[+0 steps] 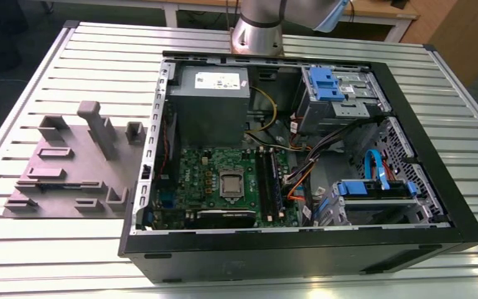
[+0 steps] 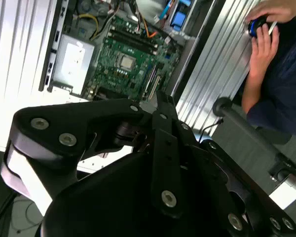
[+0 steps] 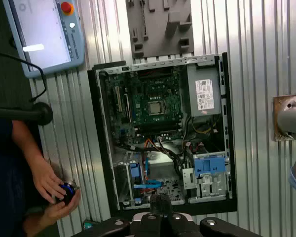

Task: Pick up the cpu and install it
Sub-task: 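Close the cpu cover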

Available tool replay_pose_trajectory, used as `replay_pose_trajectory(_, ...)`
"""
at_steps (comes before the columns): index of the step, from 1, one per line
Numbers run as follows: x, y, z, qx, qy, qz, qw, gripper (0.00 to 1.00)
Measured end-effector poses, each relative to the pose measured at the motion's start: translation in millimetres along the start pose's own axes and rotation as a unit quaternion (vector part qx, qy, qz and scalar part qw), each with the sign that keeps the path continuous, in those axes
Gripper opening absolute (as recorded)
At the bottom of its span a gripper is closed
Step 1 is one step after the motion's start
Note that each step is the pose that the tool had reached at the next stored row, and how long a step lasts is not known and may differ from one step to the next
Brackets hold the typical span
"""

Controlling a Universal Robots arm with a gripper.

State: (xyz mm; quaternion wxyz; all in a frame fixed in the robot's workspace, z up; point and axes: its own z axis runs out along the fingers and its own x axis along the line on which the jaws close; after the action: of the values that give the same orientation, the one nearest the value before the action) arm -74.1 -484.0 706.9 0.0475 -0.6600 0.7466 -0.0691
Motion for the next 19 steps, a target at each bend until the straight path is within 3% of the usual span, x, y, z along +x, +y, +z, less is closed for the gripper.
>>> replay_pose_trajectory(1, 0.0, 0.0, 0.1, 0.0068, -0.0011, -0.001, 0.99997, 0.10)
replay_pose_trajectory(2, -0.1, 0.0, 0.3, 0.0086, -0.0015, -0.002, 0.99996, 0.10)
replay_pose_trajectory(3, -0.1, -0.1, 0.4, 0.0010, -0.0006, -0.003, 1.00000, 0.10)
replay_pose_trajectory(6, 0.0, -0.1, 0.7, -0.0263, 0.0026, -0.004, 0.99964, 0.10)
replay_pose_trajectory(7, 0.0, 0.0, 0.8, -0.0302, 0.0030, -0.004, 0.99953, 0.10)
replay_pose_trajectory(11, -0.1, -0.1, 0.7, -0.0336, 0.0034, -0.004, 0.99942, 0.10)
replay_pose_trajectory(12, -0.2, -0.1, 1.0, -0.0408, 0.0043, -0.004, 0.99915, 0.10)
replay_pose_trajectory(14, -0.1, 0.0, 1.5, -0.0585, 0.0064, -0.005, 0.99825, 0.10)
replay_pose_trajectory(15, -0.1, 0.0, 1.6, -0.0648, 0.0071, -0.005, 0.99786, 0.10)
replay_pose_trajectory(19, -0.1, 0.0, 1.7, -0.0701, 0.0078, -0.005, 0.99750, 0.10)
